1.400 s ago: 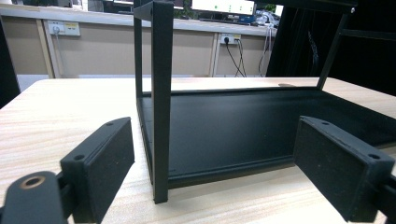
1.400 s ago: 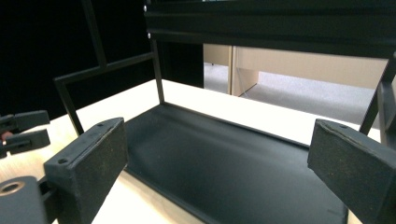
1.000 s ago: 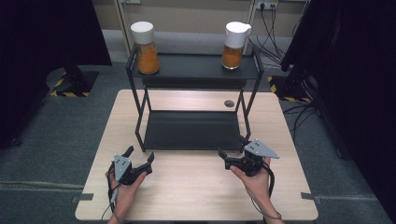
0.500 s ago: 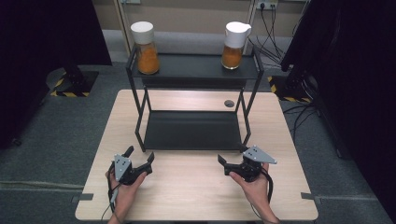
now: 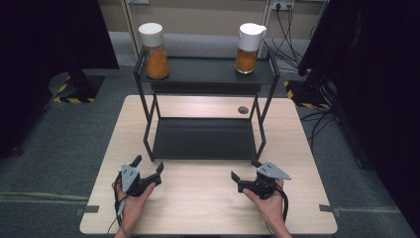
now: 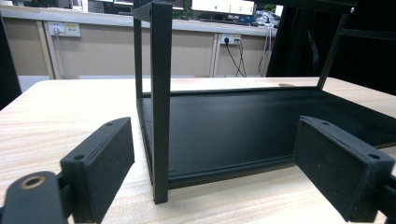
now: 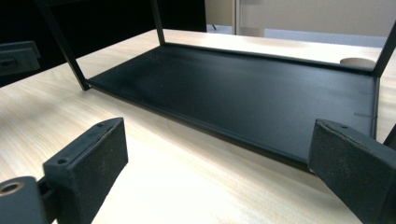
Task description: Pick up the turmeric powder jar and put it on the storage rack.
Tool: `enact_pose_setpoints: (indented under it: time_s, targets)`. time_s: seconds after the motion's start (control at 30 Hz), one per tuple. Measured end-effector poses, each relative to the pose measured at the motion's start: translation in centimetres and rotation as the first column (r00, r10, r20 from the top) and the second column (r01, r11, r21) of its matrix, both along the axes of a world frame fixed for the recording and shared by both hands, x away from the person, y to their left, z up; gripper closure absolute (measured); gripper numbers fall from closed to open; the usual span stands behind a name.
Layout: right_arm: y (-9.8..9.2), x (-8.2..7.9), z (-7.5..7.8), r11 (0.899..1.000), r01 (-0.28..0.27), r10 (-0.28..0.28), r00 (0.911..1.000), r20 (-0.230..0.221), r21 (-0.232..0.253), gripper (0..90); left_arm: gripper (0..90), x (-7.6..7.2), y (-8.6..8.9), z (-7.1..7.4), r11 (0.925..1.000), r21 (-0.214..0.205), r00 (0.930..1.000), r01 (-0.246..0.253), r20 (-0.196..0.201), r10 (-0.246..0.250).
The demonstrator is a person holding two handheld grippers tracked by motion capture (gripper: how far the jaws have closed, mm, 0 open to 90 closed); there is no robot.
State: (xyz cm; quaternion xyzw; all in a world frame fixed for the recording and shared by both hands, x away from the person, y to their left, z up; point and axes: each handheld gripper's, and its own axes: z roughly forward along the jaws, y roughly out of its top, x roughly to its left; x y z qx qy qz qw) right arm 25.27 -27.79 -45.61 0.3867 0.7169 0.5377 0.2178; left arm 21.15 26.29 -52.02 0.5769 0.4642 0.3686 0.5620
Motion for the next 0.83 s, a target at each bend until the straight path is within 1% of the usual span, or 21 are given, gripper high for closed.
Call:
enact_pose_setpoints:
  time_s: [0.23, 0.37, 0.4, 0.43, 0.63, 0.77, 0.83]
  targets:
    - [0.1, -0.5, -1.3, 1.000, 0.004, -0.005, 0.9999, -0.013, -0.011, 5.4, 11.6, 0.0, 0.0, 0.0, 1.0000, -0.002, 1.0000, 0.000, 0.001, 0.000]
    - [0.2, -0.5, -1.8, 1.000, -0.001, 0.001, 0.9997, -0.024, -0.007, 5.4, 11.6, 0.0, 0.0, 0.0, 1.0000, -0.002, 1.0000, 0.000, 0.001, 0.000]
    - [0.2, -0.4, -1.7, 1.000, -0.004, 0.004, 0.9995, -0.032, -0.010, 5.3, 11.6, 0.0, 0.0, 0.0, 1.0000, -0.002, 1.0000, 0.000, 0.001, 0.000]
    - [0.2, -0.6, -1.8, 1.000, -0.002, 0.001, 0.9997, -0.024, -0.008, 5.4, 11.6, 0.0, 0.0, 0.0, 1.0000, -0.003, 1.0000, 0.000, 0.001, 0.000]
    - [0.2, -0.7, -1.9, 1.000, -0.001, 0.001, 0.9999, -0.016, -0.007, 5.4, 11.6, 0.0, 0.0, 0.0, 1.0000, 0.003, 1.0000, 0.001, -0.001, -0.001]
    - [0.2, -0.8, -2.1, 1.000, 0.000, 0.000, 0.9999, -0.012, 0.005, 5.3, 10.6, 0.0, 0.2, -0.1, 0.9998, -0.017, 1.0000, 0.007, -0.003, -0.007]
    - [0.1, -0.8, -2.1, 1.000, 0.000, 0.000, 0.9999, -0.011, 0.008, 5.3, 9.1, 0.1, 0.5, -0.1, 0.9992, -0.036, 0.9998, 0.019, -0.007, -0.019]
